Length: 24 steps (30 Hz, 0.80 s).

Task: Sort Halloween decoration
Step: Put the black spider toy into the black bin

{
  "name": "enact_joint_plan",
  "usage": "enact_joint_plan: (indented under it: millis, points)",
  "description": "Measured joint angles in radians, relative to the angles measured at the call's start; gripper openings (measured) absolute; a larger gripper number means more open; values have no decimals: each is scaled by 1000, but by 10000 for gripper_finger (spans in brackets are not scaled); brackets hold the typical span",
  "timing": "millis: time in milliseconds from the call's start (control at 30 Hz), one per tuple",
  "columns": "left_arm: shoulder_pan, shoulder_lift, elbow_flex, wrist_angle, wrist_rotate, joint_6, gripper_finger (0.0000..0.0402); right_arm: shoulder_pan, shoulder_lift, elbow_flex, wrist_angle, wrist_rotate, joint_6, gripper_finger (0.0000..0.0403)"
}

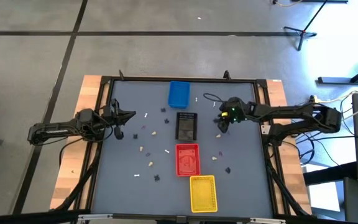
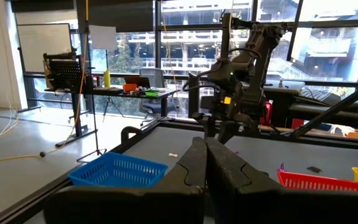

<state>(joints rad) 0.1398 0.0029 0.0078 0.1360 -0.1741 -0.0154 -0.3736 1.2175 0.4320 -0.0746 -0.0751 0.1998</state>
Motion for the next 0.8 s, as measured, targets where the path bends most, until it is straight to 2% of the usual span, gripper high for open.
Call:
enact_joint_plan:
  millis: [233,600,800]
  points:
    - [0,0,0,0,0,0,0,80,30,-1,5,169,-29,170]
    - [0,0,0,0,0,0,0,93,186,-1,87,181,-34,170]
    - [0,0,0,0,0,0,0,93,217,2,108,197,-48,169]
